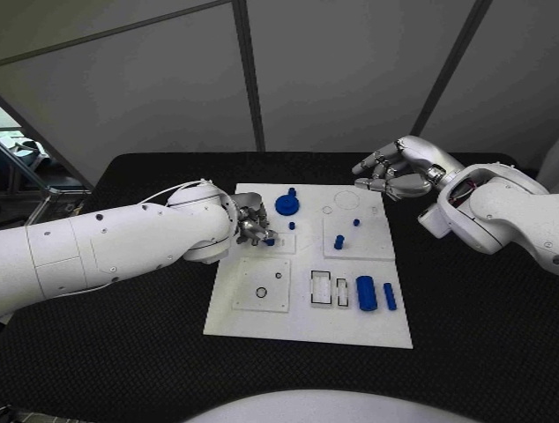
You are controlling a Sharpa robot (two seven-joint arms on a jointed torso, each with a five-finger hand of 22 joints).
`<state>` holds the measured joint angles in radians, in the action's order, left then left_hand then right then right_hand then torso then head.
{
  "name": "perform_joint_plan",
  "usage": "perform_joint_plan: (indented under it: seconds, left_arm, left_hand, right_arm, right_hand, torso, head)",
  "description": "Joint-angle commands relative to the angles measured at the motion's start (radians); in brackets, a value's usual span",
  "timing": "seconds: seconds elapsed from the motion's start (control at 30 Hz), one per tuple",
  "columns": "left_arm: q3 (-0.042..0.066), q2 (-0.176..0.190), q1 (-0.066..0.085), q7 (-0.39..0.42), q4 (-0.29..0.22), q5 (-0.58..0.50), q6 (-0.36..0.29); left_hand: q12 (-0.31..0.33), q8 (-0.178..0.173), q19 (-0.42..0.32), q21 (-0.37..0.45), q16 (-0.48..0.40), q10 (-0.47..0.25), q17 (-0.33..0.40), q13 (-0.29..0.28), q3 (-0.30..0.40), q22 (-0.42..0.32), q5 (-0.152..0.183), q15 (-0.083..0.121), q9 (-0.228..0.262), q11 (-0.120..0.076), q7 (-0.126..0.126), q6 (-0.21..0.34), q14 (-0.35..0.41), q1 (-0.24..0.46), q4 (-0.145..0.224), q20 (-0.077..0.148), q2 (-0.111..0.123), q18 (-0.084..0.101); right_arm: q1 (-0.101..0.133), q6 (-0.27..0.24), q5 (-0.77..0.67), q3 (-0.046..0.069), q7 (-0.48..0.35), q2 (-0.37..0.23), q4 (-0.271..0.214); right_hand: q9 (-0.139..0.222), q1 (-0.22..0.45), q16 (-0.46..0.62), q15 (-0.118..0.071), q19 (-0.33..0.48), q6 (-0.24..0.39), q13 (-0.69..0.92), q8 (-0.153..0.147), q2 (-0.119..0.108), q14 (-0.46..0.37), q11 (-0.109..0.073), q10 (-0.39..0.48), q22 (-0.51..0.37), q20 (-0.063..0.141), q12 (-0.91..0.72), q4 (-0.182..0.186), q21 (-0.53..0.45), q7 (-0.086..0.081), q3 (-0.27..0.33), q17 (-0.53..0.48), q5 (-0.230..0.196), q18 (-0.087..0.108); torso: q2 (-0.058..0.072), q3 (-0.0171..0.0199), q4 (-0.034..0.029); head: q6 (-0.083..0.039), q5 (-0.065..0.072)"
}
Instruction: Assemble the parts on the task board
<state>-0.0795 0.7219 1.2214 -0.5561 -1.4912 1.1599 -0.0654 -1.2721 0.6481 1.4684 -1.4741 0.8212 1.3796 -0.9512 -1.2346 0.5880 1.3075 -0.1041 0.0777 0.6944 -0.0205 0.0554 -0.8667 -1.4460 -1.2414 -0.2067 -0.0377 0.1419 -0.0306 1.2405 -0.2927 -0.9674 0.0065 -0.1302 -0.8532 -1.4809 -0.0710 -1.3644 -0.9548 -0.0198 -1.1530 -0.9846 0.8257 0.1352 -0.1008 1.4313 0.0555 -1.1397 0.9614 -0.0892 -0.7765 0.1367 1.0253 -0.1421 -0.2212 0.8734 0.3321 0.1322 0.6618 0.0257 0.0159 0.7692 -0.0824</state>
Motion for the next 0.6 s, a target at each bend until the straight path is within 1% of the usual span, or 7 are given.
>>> perform_joint_plan:
  seconds: [0.03, 0.23, 0.33, 0.43, 0.53, 0.6]
  left_arm:
    - [-0.001, 0.002, -0.001, -0.020, -0.002, 0.007, 0.036]
    - [-0.001, 0.005, -0.001, -0.027, -0.004, 0.007, 0.042]
    - [-0.001, 0.005, -0.001, -0.029, -0.004, 0.007, 0.043]
    - [-0.001, 0.004, -0.001, -0.030, -0.003, 0.007, 0.045]
    - [-0.001, 0.002, -0.001, -0.032, -0.002, 0.007, 0.049]
    - [-0.001, 0.001, -0.001, -0.032, -0.002, 0.005, 0.051]
  left_hand:
    - [-0.001, 0.005, 0.028, -0.003, -0.005, 0.009, -0.001, 0.000, 0.156, 0.120, -0.003, 0.000, 0.002, -0.002, -0.004, 0.000, -0.003, 0.010, 0.147, 0.004, -0.001, -0.003]
    - [0.000, 0.007, 0.027, -0.003, -0.006, 0.009, -0.001, 0.001, 0.166, 0.120, -0.004, 0.000, 0.005, -0.002, -0.004, 0.000, -0.003, 0.015, 0.152, 0.004, 0.002, -0.003]
    - [0.000, 0.007, 0.027, -0.003, -0.006, 0.009, -0.001, 0.001, 0.166, 0.120, -0.004, 0.000, 0.005, -0.002, -0.004, 0.000, -0.003, 0.015, 0.152, 0.004, 0.002, -0.003]
    - [0.000, 0.008, 0.028, -0.003, -0.006, 0.009, -0.001, 0.001, 0.170, 0.121, -0.006, 0.000, 0.007, -0.002, -0.004, 0.000, -0.003, 0.018, 0.154, 0.005, 0.003, -0.003]
    - [-0.001, 0.008, 0.029, -0.004, -0.006, 0.010, -0.002, 0.000, 0.171, 0.122, -0.006, 0.000, 0.007, -0.002, -0.004, 0.000, -0.003, 0.019, 0.154, 0.005, 0.004, -0.003]
    - [-0.002, 0.008, 0.029, -0.005, -0.006, 0.011, -0.002, -0.001, 0.172, 0.123, -0.006, 0.000, 0.008, -0.001, -0.004, 0.000, -0.003, 0.022, 0.154, 0.005, 0.004, -0.002]
  right_arm:
    - [0.002, 0.008, -0.004, 0.001, -0.010, 0.001, -0.001]
    - [0.002, 0.009, -0.004, 0.001, -0.010, 0.001, -0.001]
    - [0.002, 0.010, -0.004, 0.001, -0.010, 0.001, -0.001]
    - [0.002, 0.010, -0.004, 0.001, -0.010, 0.002, -0.001]
    - [0.002, 0.010, -0.004, 0.001, -0.010, 0.002, -0.001]
    - [0.002, 0.010, -0.004, 0.001, -0.010, 0.001, -0.001]
  right_hand:
    - [0.001, -0.006, 0.003, 0.000, -0.006, -0.001, 0.000, -0.004, 0.004, 0.003, 0.000, 0.008, -0.001, -0.002, 0.004, 0.002, -0.007, -0.005, -0.004, 0.000, 0.005, 0.009]
    - [0.001, -0.006, 0.003, 0.000, -0.006, -0.001, 0.000, -0.004, 0.004, 0.003, 0.000, 0.008, -0.001, -0.002, 0.004, 0.002, -0.007, -0.005, -0.004, 0.000, 0.005, 0.009]
    - [0.001, -0.006, 0.003, 0.000, -0.006, -0.001, 0.000, -0.004, 0.004, 0.003, 0.000, 0.008, -0.001, -0.002, 0.004, 0.002, -0.007, -0.005, -0.004, 0.000, 0.005, 0.009]
    - [0.001, -0.006, 0.003, 0.000, -0.006, -0.001, 0.000, -0.004, 0.004, 0.003, 0.000, 0.008, -0.001, -0.002, 0.004, 0.002, -0.007, -0.005, -0.004, 0.000, 0.005, 0.009]
    - [0.001, -0.006, 0.003, 0.000, -0.006, -0.001, 0.000, -0.004, 0.004, 0.003, 0.000, 0.008, -0.001, -0.002, 0.004, 0.002, -0.007, -0.005, -0.004, 0.000, 0.005, 0.009]
    - [0.001, -0.006, 0.003, 0.000, -0.006, -0.001, 0.000, -0.004, 0.004, 0.003, 0.000, 0.008, -0.001, -0.002, 0.004, 0.002, -0.007, -0.005, -0.004, 0.000, 0.005, 0.009]
  torso:
    - [-0.001, -0.0002, -0.0009]
    - [-0.001, -0.0004, -0.0007]
    - [0.000, 0.0003, -0.0009]
    - [0.000, 0.0002, -0.0008]
    - [0.000, 0.0000, 0.0004]
    - [0.000, 0.0007, 0.0009]
  head:
    - [0.002, -0.002]
    - [0.002, -0.002]
    - [0.002, -0.005]
    - [0.003, -0.004]
    - [0.004, -0.004]
    - [0.004, -0.004]
